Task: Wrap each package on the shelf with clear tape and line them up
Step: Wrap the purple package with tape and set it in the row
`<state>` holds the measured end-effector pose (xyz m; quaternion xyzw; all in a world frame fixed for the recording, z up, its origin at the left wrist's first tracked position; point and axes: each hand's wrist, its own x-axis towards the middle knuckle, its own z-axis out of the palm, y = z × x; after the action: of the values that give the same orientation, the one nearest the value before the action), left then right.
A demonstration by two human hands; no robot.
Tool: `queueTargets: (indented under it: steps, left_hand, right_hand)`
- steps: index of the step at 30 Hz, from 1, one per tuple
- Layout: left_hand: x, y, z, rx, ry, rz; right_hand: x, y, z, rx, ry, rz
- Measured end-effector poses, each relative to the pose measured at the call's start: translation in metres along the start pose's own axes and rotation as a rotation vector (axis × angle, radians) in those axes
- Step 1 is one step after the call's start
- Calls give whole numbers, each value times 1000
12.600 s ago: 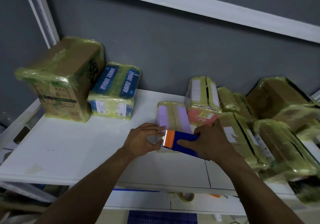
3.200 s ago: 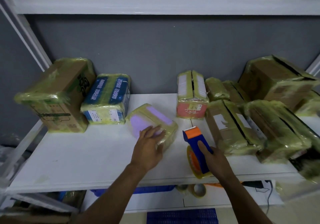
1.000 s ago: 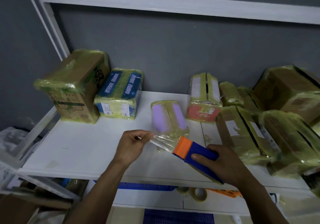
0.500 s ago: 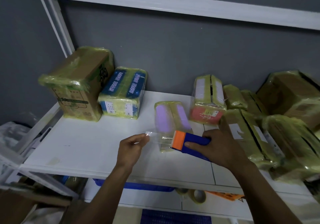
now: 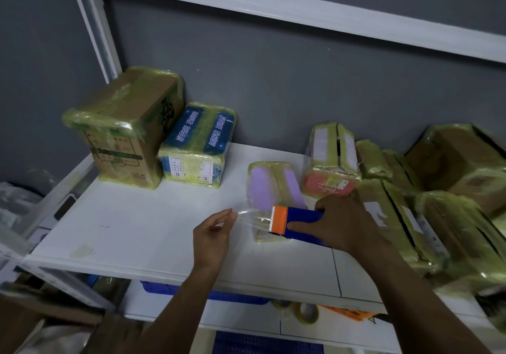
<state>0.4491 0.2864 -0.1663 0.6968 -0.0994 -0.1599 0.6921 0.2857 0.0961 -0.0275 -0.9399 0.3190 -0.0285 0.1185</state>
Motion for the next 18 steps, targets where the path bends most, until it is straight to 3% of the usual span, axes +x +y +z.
queueTargets:
  steps: [5, 18]
  left_hand:
    - [0, -10, 14, -50, 25, -31]
    - [1, -14, 47, 167, -6, -76]
  right_hand:
    - [7, -11, -1, -132, -37, 25]
    - [13, -16, 5, -212, -51, 86]
